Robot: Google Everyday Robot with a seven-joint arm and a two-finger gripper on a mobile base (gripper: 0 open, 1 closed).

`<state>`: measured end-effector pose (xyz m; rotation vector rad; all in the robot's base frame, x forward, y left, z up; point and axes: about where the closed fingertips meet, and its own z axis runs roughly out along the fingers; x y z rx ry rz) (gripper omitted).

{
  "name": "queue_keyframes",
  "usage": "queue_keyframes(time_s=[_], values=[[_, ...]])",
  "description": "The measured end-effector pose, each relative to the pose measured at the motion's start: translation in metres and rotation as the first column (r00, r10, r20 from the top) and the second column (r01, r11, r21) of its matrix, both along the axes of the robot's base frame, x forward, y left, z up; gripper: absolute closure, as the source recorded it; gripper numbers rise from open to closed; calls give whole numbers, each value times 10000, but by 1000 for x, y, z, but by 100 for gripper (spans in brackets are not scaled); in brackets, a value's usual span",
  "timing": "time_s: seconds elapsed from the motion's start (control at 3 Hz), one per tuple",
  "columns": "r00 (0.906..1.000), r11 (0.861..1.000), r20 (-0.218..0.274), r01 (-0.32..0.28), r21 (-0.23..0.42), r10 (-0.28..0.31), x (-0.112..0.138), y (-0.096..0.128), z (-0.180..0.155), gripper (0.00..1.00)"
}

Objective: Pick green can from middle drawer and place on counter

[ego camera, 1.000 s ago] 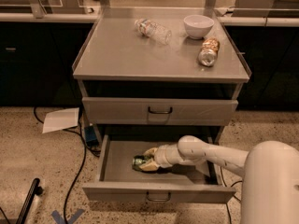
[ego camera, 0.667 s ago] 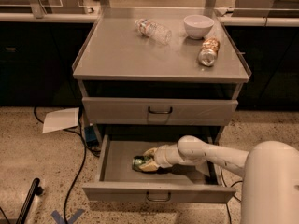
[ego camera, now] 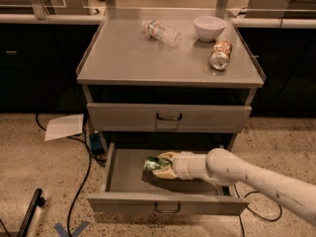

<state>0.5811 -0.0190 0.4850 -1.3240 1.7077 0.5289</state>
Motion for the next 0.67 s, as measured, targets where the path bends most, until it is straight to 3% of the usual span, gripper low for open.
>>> queue_keyframes(time_s=[0.33, 0.67], values=[[9912, 9981, 1171, 623, 9, -620, -22, -33, 75, 100], [9871, 9953, 1280, 969, 27, -964, -24, -51, 83, 100]])
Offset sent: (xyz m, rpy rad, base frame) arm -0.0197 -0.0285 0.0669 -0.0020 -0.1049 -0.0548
